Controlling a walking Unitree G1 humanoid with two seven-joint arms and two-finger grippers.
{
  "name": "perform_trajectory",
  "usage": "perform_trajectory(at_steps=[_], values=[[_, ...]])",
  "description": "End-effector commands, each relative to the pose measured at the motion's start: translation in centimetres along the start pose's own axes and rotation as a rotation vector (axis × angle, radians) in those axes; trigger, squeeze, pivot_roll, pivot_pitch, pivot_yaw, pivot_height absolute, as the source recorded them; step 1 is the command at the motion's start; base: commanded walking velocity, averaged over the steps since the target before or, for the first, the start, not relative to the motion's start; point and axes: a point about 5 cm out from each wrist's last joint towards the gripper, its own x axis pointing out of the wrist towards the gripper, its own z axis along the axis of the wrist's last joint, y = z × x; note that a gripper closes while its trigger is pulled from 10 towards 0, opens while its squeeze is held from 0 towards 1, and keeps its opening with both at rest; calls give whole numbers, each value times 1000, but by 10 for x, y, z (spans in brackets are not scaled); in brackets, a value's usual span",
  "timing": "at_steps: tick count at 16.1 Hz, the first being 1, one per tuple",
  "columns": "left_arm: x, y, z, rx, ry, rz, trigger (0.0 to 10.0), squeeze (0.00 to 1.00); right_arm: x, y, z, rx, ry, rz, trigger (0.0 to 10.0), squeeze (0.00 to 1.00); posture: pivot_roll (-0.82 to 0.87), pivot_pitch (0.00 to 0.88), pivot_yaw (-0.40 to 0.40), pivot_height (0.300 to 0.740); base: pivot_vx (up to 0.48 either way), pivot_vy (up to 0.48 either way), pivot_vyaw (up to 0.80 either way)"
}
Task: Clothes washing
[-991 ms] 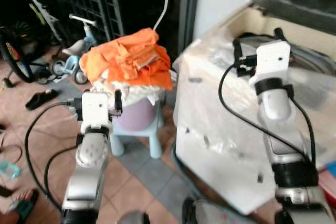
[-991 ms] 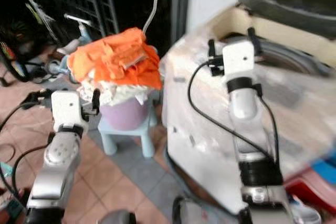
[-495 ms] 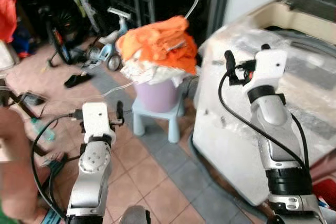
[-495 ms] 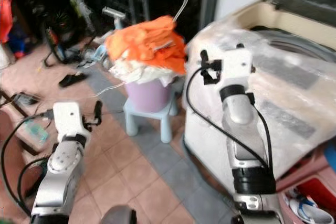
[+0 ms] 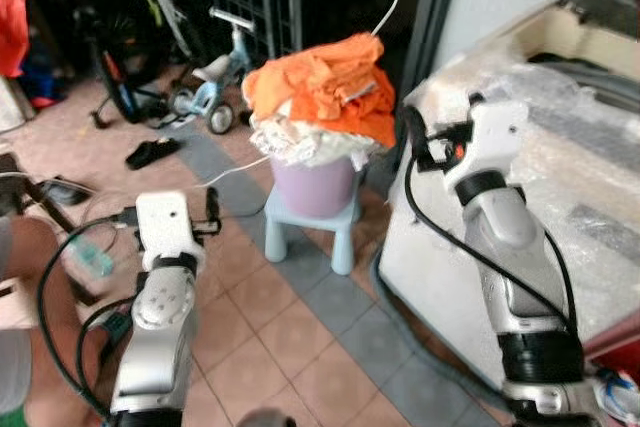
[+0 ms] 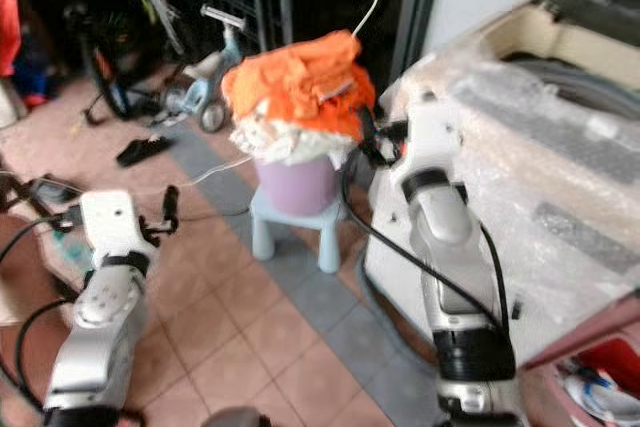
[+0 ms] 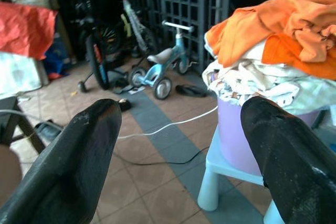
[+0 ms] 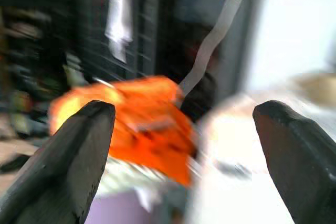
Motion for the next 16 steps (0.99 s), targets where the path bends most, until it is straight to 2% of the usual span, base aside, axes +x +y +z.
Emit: perform_trajectory(at_steps=[1,2,3,4,6,8,9,11,12,13,14,16], values=[[-4,-3,-3,-3,4,-26,10000,0,-2,0,-2,51,31,-17,10000,0,-61,0,52,740,0,480,0],[-4,-3,-3,0,0,-28,10000,0,-2,5,-1,143,25,33,10000,0,-61,0,52,740,0,480,0],[-4,-3,-2,3,-15,-37,10000,0,-2,5,-1,150,28,18,10000,0,-64,0,49,740,0,480,0],[-3,-4,1,13,-50,-56,10000,0,-3,1,-1,57,13,-15,10000,0,-64,0,49,740,0,480,0],[-3,-4,2,16,-58,-60,10000,0,-3,1,-1,31,8,-21,10000,0,-64,0,49,740,0,480,0],[4,-5,3,35,-41,-58,10000,0,-13,-5,-12,92,72,-31,10000,0,-48,0,21,740,0,0,0],[5,-6,4,42,-53,-71,10000,0,-17,-8,-14,72,59,-40,10000,0,-46,0,19,740,0,0,0],[6,-3,3,50,-50,-63,10000,0,-25,-8,-24,-37,71,-17,10000,0,-47,0,19,740,0,0,0],[4,-2,1,34,-47,-66,10000,0,-35,-7,-37,-42,102,-10,10000,0,-47,0,26,740,0,0,0],[4,-1,0,31,-47,-67,10000,0,-38,-7,-41,-17,114,-17,10000,0,-52,0,38,740,0,0,0],[3,1,-3,40,-44,-53,10000,0,-43,-5,-50,-24,133,-28,10000,0,-52,0,38,740,0,0,0],[-1,1,-11,25,-25,-46,10000,0,-53,12,-73,-92,176,5,10000,0,-52,0,54,740,0,0,0]])
